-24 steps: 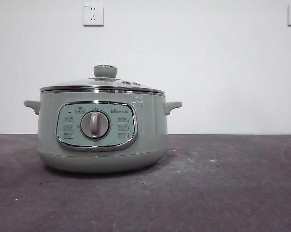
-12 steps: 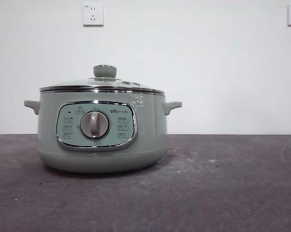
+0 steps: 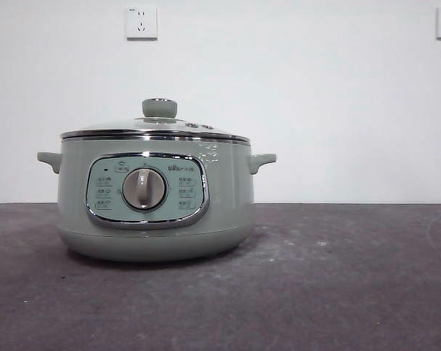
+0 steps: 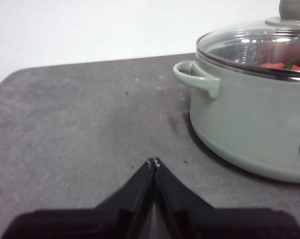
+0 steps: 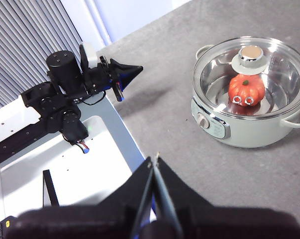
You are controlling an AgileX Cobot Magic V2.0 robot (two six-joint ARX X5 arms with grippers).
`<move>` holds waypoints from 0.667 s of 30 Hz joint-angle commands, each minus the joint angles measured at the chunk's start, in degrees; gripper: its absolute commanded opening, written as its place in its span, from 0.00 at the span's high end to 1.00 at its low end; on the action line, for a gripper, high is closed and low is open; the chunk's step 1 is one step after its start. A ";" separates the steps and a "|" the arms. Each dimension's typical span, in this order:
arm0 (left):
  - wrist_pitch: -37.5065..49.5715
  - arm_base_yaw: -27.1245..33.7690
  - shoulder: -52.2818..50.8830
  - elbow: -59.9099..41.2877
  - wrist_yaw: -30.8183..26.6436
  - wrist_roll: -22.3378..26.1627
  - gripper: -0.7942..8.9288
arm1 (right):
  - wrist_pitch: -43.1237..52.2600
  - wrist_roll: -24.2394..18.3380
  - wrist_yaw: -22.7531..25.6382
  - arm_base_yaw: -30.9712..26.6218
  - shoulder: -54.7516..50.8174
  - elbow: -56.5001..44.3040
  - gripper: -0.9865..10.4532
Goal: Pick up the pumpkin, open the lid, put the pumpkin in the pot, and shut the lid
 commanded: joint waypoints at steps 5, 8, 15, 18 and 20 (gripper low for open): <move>-0.31 0.17 -0.17 -0.90 -0.26 -0.94 0.92 | -0.94 -0.11 -0.07 0.02 -1.92 -0.02 0.91; -0.31 0.17 -0.17 -0.90 -0.28 -0.94 0.92 | -0.94 -0.11 -0.09 0.02 -2.69 -0.02 0.91; -0.33 0.17 -0.17 -0.90 -0.26 -0.94 0.92 | -0.94 -0.11 -0.07 0.02 -3.96 -0.02 0.91; -0.31 0.17 -0.17 -0.90 -0.26 -0.94 0.92 | -0.92 -0.11 -0.07 0.02 -4.26 -0.02 0.91; -0.31 0.17 -0.17 -0.90 -0.26 -0.94 0.92 | -0.63 -0.07 -0.07 0.02 -4.33 -0.02 0.91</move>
